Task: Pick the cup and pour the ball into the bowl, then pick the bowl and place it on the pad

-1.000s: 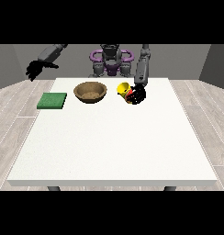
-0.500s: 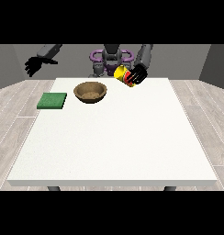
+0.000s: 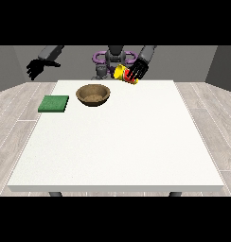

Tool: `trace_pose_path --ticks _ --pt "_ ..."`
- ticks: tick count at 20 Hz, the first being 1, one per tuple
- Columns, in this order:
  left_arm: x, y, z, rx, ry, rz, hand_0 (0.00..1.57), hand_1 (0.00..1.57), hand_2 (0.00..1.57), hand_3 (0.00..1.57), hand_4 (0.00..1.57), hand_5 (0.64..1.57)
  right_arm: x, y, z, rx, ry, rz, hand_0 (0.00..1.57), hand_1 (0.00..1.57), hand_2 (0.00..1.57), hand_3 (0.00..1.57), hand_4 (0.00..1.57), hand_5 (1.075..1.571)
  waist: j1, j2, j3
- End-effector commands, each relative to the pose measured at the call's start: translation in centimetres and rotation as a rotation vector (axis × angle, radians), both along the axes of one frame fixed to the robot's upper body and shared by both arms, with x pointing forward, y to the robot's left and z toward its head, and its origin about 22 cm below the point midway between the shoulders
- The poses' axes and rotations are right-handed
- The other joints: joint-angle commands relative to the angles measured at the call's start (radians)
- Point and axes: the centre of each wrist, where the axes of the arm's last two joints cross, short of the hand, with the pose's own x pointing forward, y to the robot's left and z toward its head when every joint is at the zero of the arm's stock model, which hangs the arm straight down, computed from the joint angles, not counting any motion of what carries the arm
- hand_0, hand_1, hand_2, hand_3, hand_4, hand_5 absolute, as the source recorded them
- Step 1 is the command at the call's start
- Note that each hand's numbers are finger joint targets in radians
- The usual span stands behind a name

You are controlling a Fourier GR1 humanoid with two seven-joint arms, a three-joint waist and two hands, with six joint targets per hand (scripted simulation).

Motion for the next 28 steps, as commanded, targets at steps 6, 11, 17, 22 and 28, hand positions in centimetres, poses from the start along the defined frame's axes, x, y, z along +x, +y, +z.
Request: trace_pose_path --ticks 6,11,17,22,28 --pt "-0.8 -6.8 3.0 0.257 -0.077 -0.039 0.94 0.94 1.57 1.57 0.91 1.571 -0.4 -1.6 -0.2 -0.015 -0.002 -0.014 0.00 0.00 0.00 0.00 0.00 1.547 0.005 0.007 0.0009" --pt "-0.6 -8.2 4.6 0.358 -0.105 -0.012 0.53 0.53 1.57 1.57 0.93 1.569 2.5 -0.6 2.0 -0.045 -0.033 0.000 0.00 0.00 0.00 0.03 0.00 1.533 -0.012 0.029 -0.0003" --pt "-2.6 -10.3 4.1 0.508 -0.183 -0.032 0.43 0.43 1.57 1.57 0.90 1.571 5.6 1.8 3.2 -0.038 -0.030 0.041 0.00 0.00 0.00 0.34 0.00 1.525 -0.037 0.050 -0.0004" --pt "-4.7 -11.5 2.9 0.623 -0.261 -0.088 0.29 0.29 1.57 1.57 0.90 1.562 7.0 2.9 3.7 -0.038 -0.058 0.063 0.00 0.00 0.00 0.26 0.00 1.527 -0.038 0.104 -0.0003" --pt "-3.2 -12.0 4.7 0.825 -0.219 -0.151 0.00 0.00 1.57 1.57 1.20 1.434 7.1 2.7 4.1 -0.007 -0.090 0.055 0.00 0.00 0.00 0.19 0.00 1.521 -0.045 0.104 -0.0003"
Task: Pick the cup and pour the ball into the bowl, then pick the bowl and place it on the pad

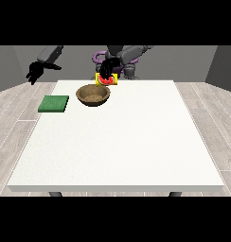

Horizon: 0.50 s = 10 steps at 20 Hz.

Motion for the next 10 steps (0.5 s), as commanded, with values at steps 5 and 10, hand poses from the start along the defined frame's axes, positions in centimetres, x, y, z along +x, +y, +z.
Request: trace_pose_path --ticks 5,10 --pt "0.3 -2.5 3.9 0.271 -0.054 -0.083 0.70 0.70 1.57 1.57 1.20 1.416 0.4 -0.5 0.5 0.008 0.027 -0.027 0.00 0.00 0.00 0.18 0.00 1.519 0.028 -0.038 0.0003" --pt "0.9 -2.2 3.4 0.428 -0.147 -0.047 1.55 1.55 1.57 1.57 1.20 1.457 -1.1 0.5 -2.3 0.007 0.065 -0.021 0.00 0.00 0.00 0.19 0.00 1.515 0.014 -0.047 -0.0001"
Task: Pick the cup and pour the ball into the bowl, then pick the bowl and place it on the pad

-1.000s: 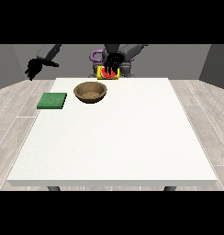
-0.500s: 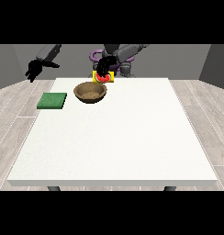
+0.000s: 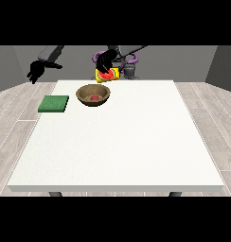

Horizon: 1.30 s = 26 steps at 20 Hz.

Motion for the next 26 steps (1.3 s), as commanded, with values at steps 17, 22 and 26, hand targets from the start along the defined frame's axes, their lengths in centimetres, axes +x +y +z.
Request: trace_pose_path --ticks 17,22,26 --pt "3.2 10.5 5.4 -0.746 0.061 0.105 0.28 0.28 1.57 1.57 1.00 1.571 -2.5 -0.9 -2.6 0.088 0.102 -0.090 0.00 0.00 0.00 0.00 0.48 1.561 0.178 0.011 -0.0054" --pt "2.8 11.8 3.4 -1.108 0.288 0.089 1.29 1.29 1.57 1.53 1.00 1.564 -1.1 1.1 -2.3 0.091 0.041 -0.080 0.00 0.00 0.00 0.00 0.24 1.561 0.165 0.105 -0.0061" --pt "3.4 14.0 3.2 -1.319 0.302 0.020 1.08 1.08 1.09 0.91 0.82 1.549 0.2 3.6 -2.2 0.141 -0.014 -0.021 0.00 0.00 0.00 0.00 0.31 1.569 0.133 0.200 -0.0041"
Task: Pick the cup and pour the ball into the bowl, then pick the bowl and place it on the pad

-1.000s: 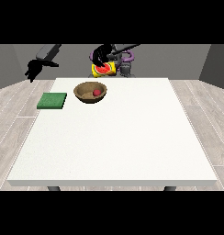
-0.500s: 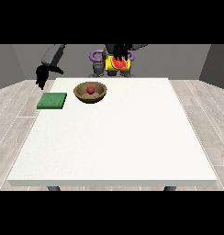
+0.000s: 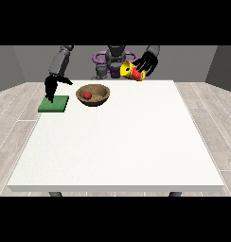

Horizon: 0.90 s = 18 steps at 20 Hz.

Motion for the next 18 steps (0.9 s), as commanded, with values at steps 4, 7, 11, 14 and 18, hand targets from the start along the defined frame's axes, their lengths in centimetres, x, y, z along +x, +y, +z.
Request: trace_pose_path --ticks 4,7,11,14,18 --pt "0.5 3.6 -1.3 -0.455 0.006 -0.069 0.29 0.29 0.00 0.00 0.83 1.559 1.7 3.9 0.2 0.038 -0.067 0.062 0.00 0.00 0.00 0.00 0.39 1.570 -0.056 0.118 0.0010" --pt "-0.4 4.2 -4.9 -0.577 0.072 -0.069 0.00 0.00 0.00 0.00 0.00 1.545 2.9 7.1 0.4 0.047 -0.042 0.135 0.00 0.00 0.00 0.00 0.37 1.564 -0.094 0.121 0.0012" --pt "1.1 6.6 -5.7 -0.611 0.114 -0.038 0.00 0.00 0.00 0.00 0.00 1.520 3.4 9.8 0.6 -0.002 -0.017 0.199 0.00 0.00 0.00 0.00 0.18 1.544 -0.167 0.097 0.0039" --pt "-0.4 5.3 -7.8 -0.585 0.195 -0.051 0.00 0.00 0.00 0.00 0.00 1.527 2.8 8.2 0.1 -0.009 0.079 0.164 0.00 0.00 0.00 0.00 0.00 1.545 -0.139 0.008 0.0048" --pt "0.0 8.1 -7.5 -0.604 0.200 -0.050 0.00 0.00 0.00 0.00 0.00 1.533 -0.4 9.7 -4.2 0.001 0.127 0.173 0.00 0.00 0.00 0.00 0.08 1.543 -0.153 -0.016 0.0048"
